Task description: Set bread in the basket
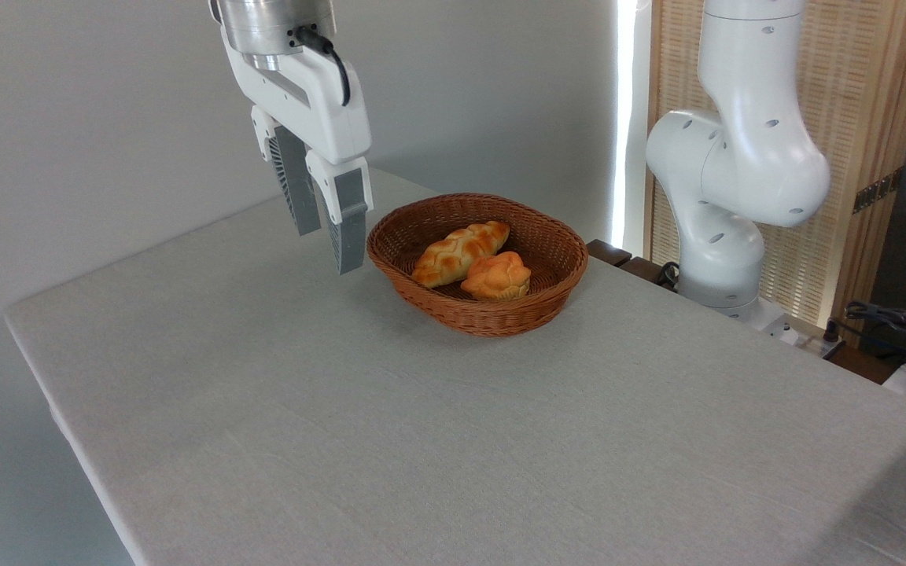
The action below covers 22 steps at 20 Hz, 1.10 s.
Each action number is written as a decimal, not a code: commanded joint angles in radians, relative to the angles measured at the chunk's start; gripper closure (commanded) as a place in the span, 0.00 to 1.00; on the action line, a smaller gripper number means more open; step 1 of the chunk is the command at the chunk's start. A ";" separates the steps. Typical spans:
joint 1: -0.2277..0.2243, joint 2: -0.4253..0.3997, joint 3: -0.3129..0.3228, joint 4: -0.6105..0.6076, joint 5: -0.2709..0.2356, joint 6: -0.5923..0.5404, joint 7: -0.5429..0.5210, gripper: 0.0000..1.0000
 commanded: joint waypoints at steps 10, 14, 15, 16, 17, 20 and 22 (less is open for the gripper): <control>0.082 0.055 -0.038 0.102 0.011 -0.037 -0.041 0.00; 0.104 0.054 -0.063 0.102 0.025 -0.037 -0.049 0.00; 0.104 0.052 -0.069 0.100 0.052 -0.037 -0.048 0.00; 0.104 0.052 -0.070 0.100 0.068 -0.037 -0.049 0.00; 0.104 0.052 -0.075 0.100 0.085 -0.037 -0.052 0.00; 0.104 0.054 -0.083 0.100 0.086 -0.037 -0.054 0.00; 0.104 0.054 -0.083 0.100 0.086 -0.037 -0.055 0.00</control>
